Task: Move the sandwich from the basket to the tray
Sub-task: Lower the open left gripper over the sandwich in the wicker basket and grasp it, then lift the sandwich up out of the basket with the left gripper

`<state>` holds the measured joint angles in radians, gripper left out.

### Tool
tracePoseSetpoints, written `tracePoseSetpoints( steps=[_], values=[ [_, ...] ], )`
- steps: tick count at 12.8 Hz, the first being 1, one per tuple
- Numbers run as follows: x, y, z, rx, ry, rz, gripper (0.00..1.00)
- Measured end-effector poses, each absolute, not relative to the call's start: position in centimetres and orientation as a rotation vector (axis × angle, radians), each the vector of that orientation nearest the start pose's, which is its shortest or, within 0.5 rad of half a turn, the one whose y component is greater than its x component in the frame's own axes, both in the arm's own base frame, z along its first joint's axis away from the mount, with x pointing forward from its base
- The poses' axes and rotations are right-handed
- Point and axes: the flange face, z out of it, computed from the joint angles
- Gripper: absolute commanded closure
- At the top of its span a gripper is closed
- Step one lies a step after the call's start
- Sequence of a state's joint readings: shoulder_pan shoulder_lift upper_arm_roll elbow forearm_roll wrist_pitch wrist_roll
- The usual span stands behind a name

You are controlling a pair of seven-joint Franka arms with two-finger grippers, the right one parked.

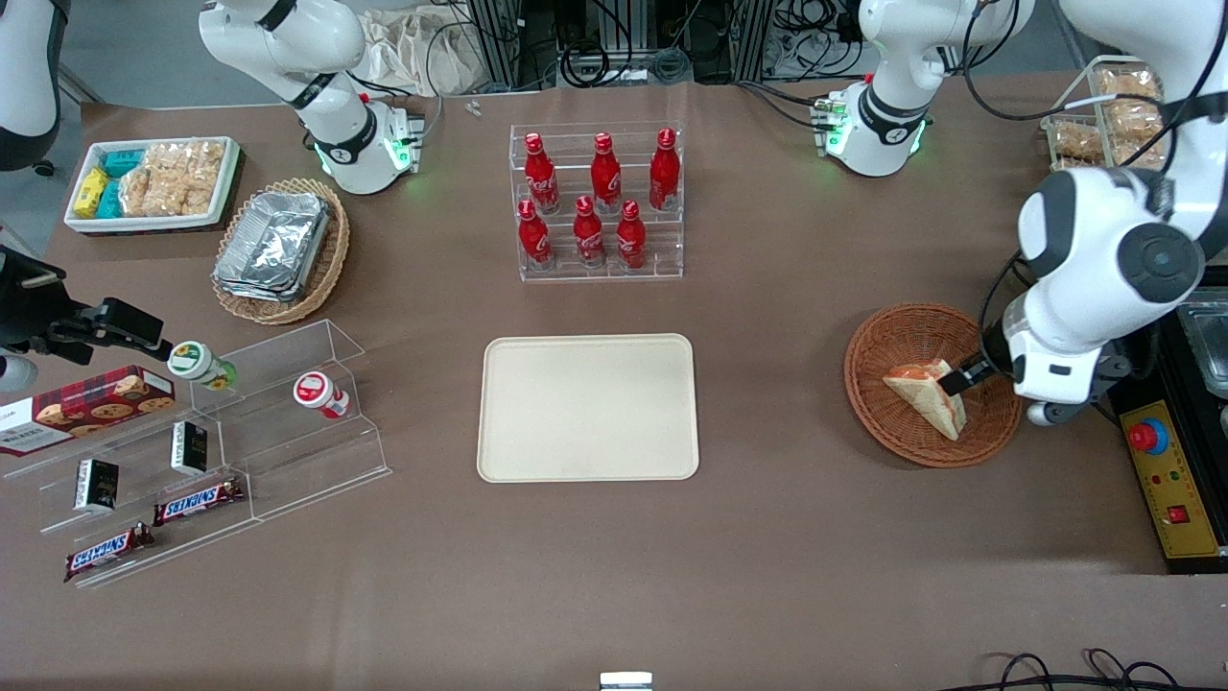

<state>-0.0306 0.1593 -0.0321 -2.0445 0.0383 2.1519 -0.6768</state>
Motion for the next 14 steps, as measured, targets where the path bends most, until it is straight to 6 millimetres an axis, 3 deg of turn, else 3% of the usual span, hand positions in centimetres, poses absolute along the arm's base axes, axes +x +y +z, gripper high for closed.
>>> tracePoseSetpoints(
  steps=[6,8,9,10,11,14],
  values=[
    [55.8,-2.6,28.3,-2.921,-0.991,0.114,0.0],
    [55.5,-2.0,26.5,-2.917,-1.007,0.116,0.02],
    [55.5,-1.9,25.9,-2.918,-1.011,0.109,0.31],
    [55.6,-1.8,25.3,-2.921,-1.012,0.101,0.77],
    [55.7,-1.9,24.7,-2.923,-1.012,0.098,1.0],
    [56.0,-1.9,24.7,-2.916,-1.047,0.08,1.0]
  ],
)
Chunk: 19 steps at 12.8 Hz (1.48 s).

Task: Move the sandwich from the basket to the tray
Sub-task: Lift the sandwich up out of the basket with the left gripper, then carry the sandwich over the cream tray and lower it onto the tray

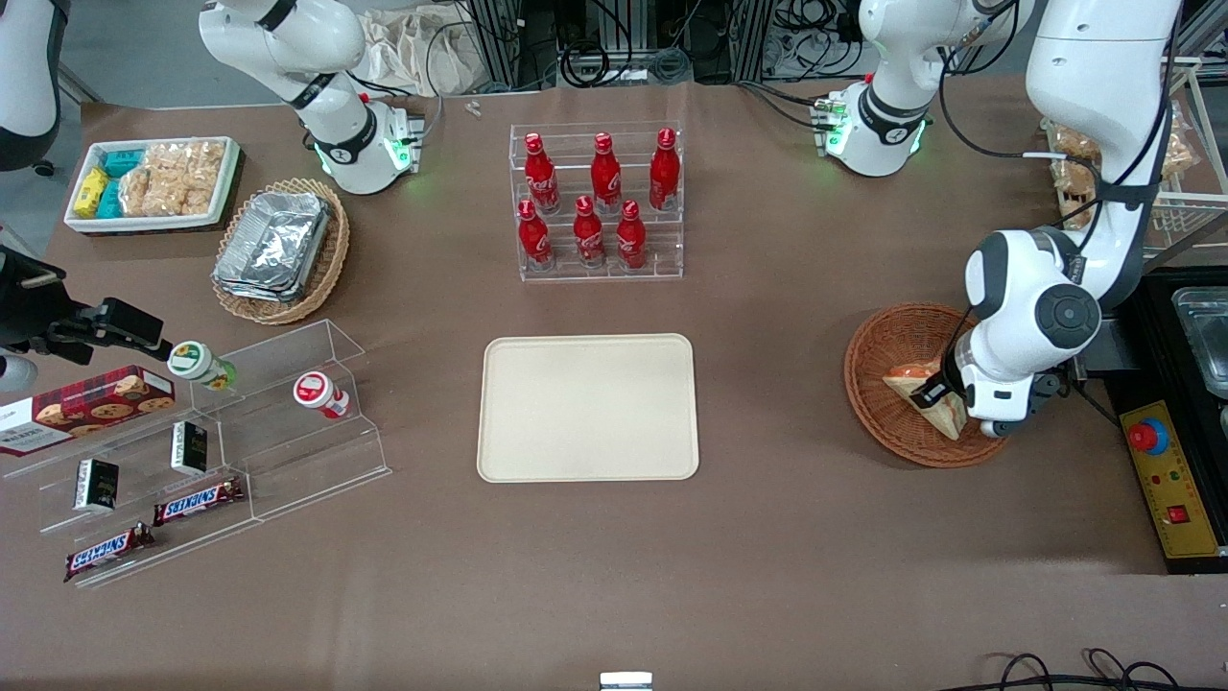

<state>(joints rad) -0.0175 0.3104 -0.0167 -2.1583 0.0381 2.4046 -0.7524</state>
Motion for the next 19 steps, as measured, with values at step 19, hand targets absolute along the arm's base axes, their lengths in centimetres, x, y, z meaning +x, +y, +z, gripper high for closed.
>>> tracePoseSetpoints(
  steps=[19],
  values=[
    [55.6,-34.1,49.9,-3.105,-0.428,0.115,1.0]
  ],
)
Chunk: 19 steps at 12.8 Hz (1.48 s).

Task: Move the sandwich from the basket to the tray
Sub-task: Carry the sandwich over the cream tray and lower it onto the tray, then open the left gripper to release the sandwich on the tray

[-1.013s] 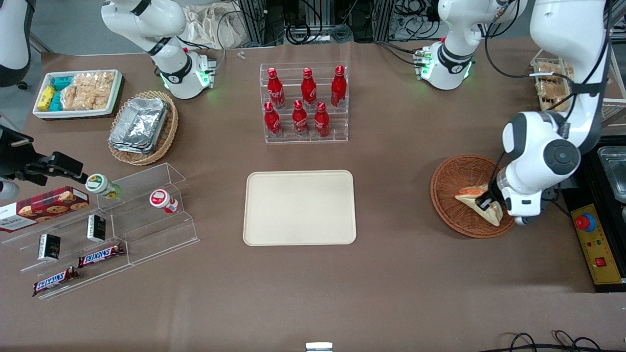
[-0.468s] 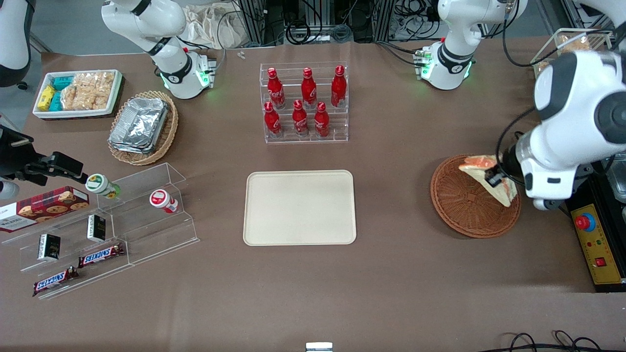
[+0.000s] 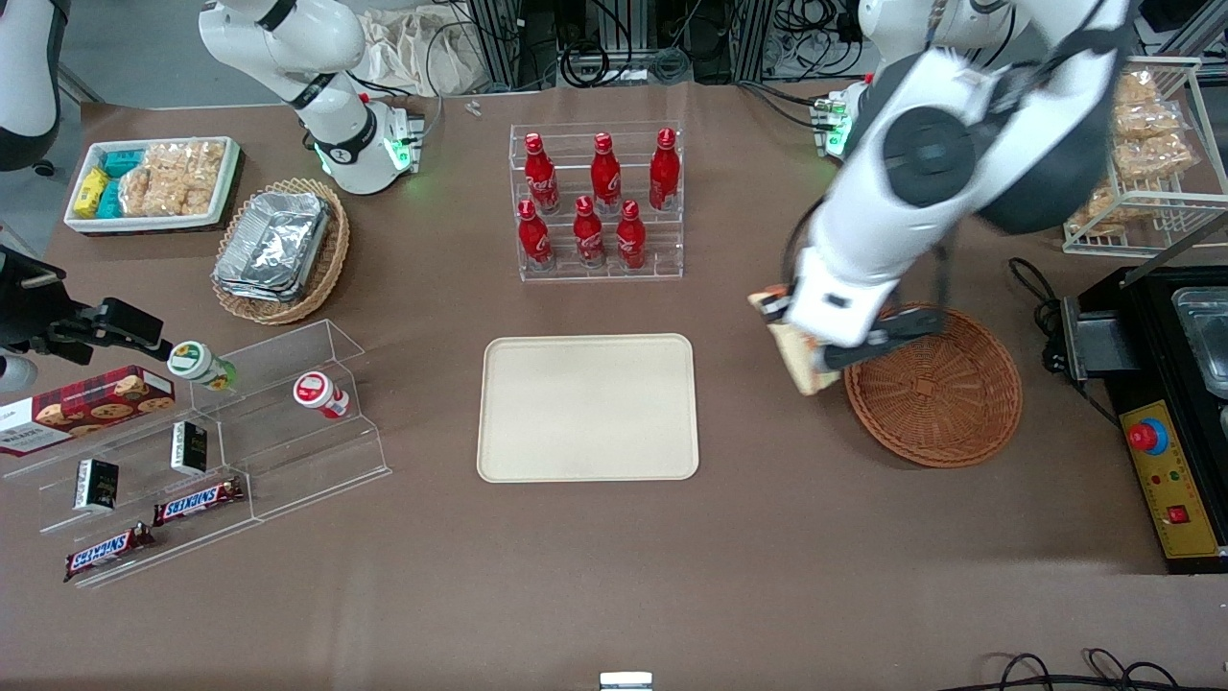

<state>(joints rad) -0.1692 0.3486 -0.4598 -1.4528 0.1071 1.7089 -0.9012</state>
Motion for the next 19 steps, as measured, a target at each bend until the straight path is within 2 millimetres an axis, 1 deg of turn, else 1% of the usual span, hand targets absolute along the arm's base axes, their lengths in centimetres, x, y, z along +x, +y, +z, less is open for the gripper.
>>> tracePoseSetpoints(
  steps=[1,2,3,4,5,7,9,10,12,13,14,15,18,19],
  values=[
    [55.6,-36.9,46.8,-3.121,-0.344,0.098,1.0],
    [55.8,-39.2,43.7,-3.143,-0.267,0.092,1.0],
    [56.0,-40.9,40.7,-3.167,-0.214,0.097,1.0],
    [56.3,-42.1,37.8,-3.188,-0.182,0.1,1.0],
    [56.8,-43.0,35.3,-3.211,-0.161,0.088,1.0],
    [57.4,-43.9,31.8,-3.238,-0.14,0.082,1.0],
    [57.3,-44.4,29.1,-3.219,-0.096,0.091,1.0],
    [57.0,-44.7,27.7,-3.197,-0.061,0.092,1.0],
    [55.7,-46.0,24.8,-3.152,0.006,0.095,1.0],
    [55.2,-46.5,23.6,-3.129,0.026,0.089,0.72],
    [54.8,-46.7,22.7,-3.114,0.032,0.086,0.34],
    [54.9,-46.8,22.6,-3.114,0.034,0.08,0.0],
    [55.4,-46.7,23.1,-3.118,0.018,0.062,0.0],
    [55.5,-46.8,23.3,-3.119,-0.012,0.053,0.0]
  ],
)
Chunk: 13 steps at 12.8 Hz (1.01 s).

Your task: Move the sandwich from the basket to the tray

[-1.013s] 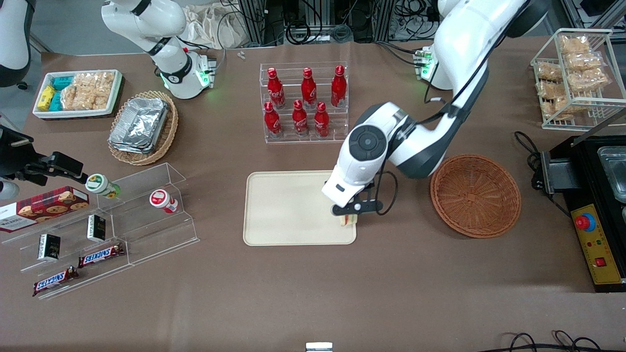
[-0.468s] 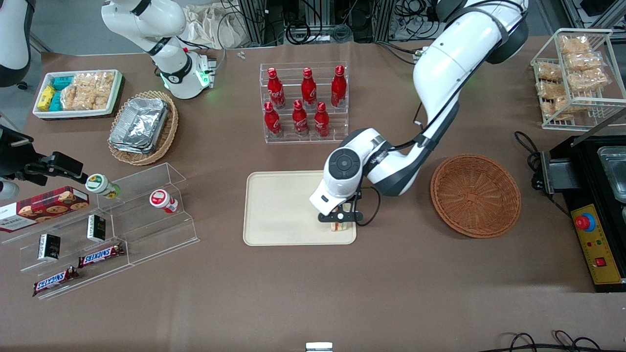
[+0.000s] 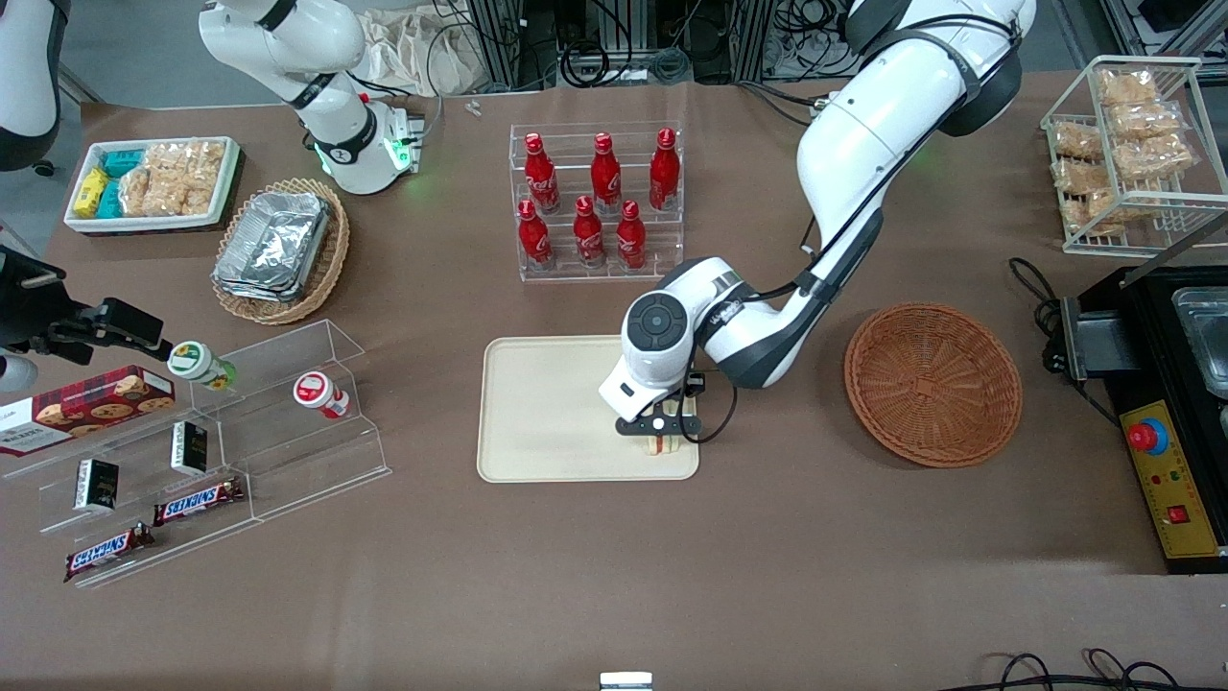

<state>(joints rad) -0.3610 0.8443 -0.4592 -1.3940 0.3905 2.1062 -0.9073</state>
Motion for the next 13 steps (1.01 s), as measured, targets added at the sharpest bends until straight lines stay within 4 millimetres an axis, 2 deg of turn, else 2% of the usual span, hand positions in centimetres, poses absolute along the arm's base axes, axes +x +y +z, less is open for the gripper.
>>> tracePoseSetpoints(
  steps=[2,3,4,5,6,8,9,11,13],
  values=[
    [56.0,-47.0,24.7,-3.13,-0.106,0.014,0.0],
    [56.6,-46.9,26.4,-3.141,-0.136,-0.026,0.0],
    [57.4,-46.4,28.8,-3.143,-0.172,-0.073,0.0],
    [58.4,-45.0,31.7,-3.127,-0.215,-0.108,0.0],
    [59.6,-42.7,35.0,-3.103,-0.272,-0.14,0.0],
    [62.1,-36.2,42.0,-3.085,-0.409,-0.178,0.0],
    [62.9,-33.1,44.8,-3.089,-0.422,-0.173,0.0],
    [63.4,-27.0,48.8,-3.113,-0.358,-0.064,0.0],
    [63.1,-20.4,51.8,-3.143,-0.2,0.074,0.0]
  ],
)
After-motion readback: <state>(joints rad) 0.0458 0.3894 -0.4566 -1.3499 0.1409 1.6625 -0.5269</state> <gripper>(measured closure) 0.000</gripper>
